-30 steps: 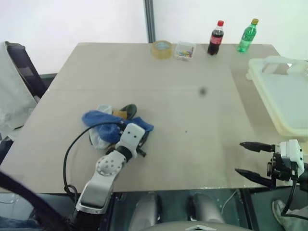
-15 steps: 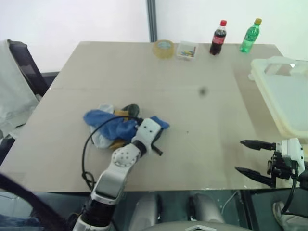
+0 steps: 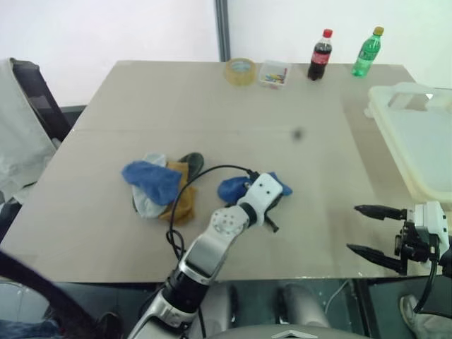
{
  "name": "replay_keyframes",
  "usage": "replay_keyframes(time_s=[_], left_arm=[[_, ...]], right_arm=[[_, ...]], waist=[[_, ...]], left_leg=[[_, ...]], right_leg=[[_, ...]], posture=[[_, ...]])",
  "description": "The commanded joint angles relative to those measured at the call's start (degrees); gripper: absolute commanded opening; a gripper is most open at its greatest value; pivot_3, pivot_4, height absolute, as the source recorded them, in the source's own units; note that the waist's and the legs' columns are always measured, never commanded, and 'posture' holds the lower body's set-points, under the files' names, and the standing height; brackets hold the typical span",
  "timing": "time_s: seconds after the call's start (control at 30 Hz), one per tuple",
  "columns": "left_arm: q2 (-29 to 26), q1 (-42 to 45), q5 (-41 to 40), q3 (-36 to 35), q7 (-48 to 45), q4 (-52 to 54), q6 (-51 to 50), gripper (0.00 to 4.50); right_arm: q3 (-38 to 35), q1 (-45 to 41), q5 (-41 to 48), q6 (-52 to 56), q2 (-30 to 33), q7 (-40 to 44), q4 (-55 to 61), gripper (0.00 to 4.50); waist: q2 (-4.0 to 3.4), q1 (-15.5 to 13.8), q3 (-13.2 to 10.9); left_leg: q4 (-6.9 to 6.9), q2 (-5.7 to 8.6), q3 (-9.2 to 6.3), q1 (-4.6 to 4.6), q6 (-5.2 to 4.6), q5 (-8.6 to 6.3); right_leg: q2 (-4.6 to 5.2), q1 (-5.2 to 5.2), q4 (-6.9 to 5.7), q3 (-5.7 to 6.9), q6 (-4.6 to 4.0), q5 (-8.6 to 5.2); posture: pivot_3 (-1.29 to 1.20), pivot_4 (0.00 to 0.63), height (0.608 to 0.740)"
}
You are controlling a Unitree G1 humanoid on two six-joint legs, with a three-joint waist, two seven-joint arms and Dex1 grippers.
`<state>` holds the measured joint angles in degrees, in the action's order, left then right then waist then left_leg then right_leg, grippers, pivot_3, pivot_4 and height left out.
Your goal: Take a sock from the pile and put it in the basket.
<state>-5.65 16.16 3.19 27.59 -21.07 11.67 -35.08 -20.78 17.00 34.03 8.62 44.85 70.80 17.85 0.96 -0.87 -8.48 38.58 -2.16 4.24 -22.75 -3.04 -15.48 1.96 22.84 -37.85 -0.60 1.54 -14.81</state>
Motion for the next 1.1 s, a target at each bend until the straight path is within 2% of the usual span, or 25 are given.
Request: replay_keyframes(time_s=[0.03,0.07,0.1,0.17,0.27,0.47,0.53,0.6,0.93,1.03,1.1], left_arm=[[0.02,1.84,1.71,1.87,-0.21,0.15,-0.31,1.08],[-0.13,1.62,1.71,2.02,-0.28,0.50,0.46,1.67],[0.10,1.01,1.28,1.66,-0.10,1.12,1.26,1.96],[0.75,-0.01,-0.27,-0.10,-0.04,2.27,2.58,3.05],[-0.11,-0.90,-3.56,-3.60,-2.39,5.06,4.36,4.38],[-4.94,-1.91,-9.53,-14.00,-5.27,12.85,5.04,4.38],[-9.40,-4.48,-9.96,-18.39,-6.14,17.00,5.09,4.38],[-11.02,-6.79,-11.12,-21.58,-5.18,19.71,2.88,4.38],[-15.29,-18.73,-13.60,-29.95,-2.84,29.35,-1.02,4.38],[-18.67,-21.83,-8.06,-30.00,-0.89,30.89,1.49,4.38],[-18.56,-23.88,-7.03,-30.94,1.31,32.31,0.36,4.38]], right_arm=[[-1.67,-0.09,0.88,0.42,1.03,-0.20,1.56,4.50],[-1.67,-0.07,0.91,0.55,1.07,-0.26,1.68,4.50],[-1.64,-0.04,0.92,0.69,1.12,-0.31,1.83,4.50],[-1.53,-0.19,0.96,1.03,1.22,-0.39,2.02,4.50],[-1.38,-0.48,1.01,1.51,1.22,-0.46,2.32,4.50],[-0.69,-1.32,0.80,1.57,0.88,-0.62,2.27,4.50],[0.19,-1.85,0.42,1.33,0.45,-0.84,2.02,4.50],[0.75,-2.30,0.26,1.06,0.17,-0.78,1.58,4.50],[3.51,-5.74,-0.93,-0.36,-0.08,0.14,-1.96,4.50],[4.42,-6.33,-1.26,-0.60,-0.17,0.42,-2.50,4.50],[4.68,-6.11,-0.91,-0.18,0.03,0.87,-2.11,4.50]], waist=[[0.00,0.01,0.00],[0.00,0.03,0.00],[-0.01,0.06,0.00],[0.00,0.07,0.00],[0.00,0.04,0.00],[-0.01,0.06,-0.01],[0.00,0.22,-0.01],[-0.01,0.23,-0.01],[0.10,0.11,-0.08],[0.07,0.08,-0.07],[0.07,0.06,-0.07]], left_leg=[[0.01,0.00,0.00,0.00,0.00,0.00],[0.03,0.00,0.00,0.00,0.00,0.00],[0.03,0.00,0.00,0.00,0.00,0.00],[0.03,-0.01,0.00,0.01,0.00,0.00],[0.03,-0.03,-0.02,-0.01,0.00,0.00],[0.03,-0.07,-0.01,0.00,0.01,0.00],[0.03,-0.07,0.00,-0.01,0.01,0.00],[0.01,-0.09,0.02,0.00,0.01,0.00],[0.06,-0.07,0.01,0.02,0.01,0.00],[0.06,-0.10,-0.01,0.04,0.02,0.00],[0.05,-0.10,0.00,0.04,0.02,0.00]], right_leg=[[0.00,0.00,0.00,0.00,0.00,0.00],[0.00,0.00,-0.01,0.00,0.00,0.00],[0.00,0.00,-0.01,0.00,0.00,0.00],[0.00,0.00,-0.01,-0.01,0.00,0.00],[0.07,0.01,-0.01,0.00,-0.01,0.00],[0.15,0.03,-0.03,0.00,-0.02,0.00],[0.16,0.03,-0.02,0.00,-0.02,0.00],[0.16,0.03,-0.01,-0.02,-0.02,0.00],[0.27,-0.01,-0.02,0.04,-0.02,-0.01],[0.25,0.00,-0.04,0.06,-0.05,-0.02],[0.25,0.00,-0.04,0.04,-0.22,-0.11]], posture=[[0.00,0.150,0.735],[0.00,0.150,0.735],[0.00,0.150,0.735],[0.00,0.150,0.735],[0.00,0.150,0.735],[0.00,0.150,0.735],[0.00,0.150,0.735],[0.00,0.150,0.735],[0.00,0.150,0.735],[0.00,0.150,0.735],[0.00,0.150,0.735]])
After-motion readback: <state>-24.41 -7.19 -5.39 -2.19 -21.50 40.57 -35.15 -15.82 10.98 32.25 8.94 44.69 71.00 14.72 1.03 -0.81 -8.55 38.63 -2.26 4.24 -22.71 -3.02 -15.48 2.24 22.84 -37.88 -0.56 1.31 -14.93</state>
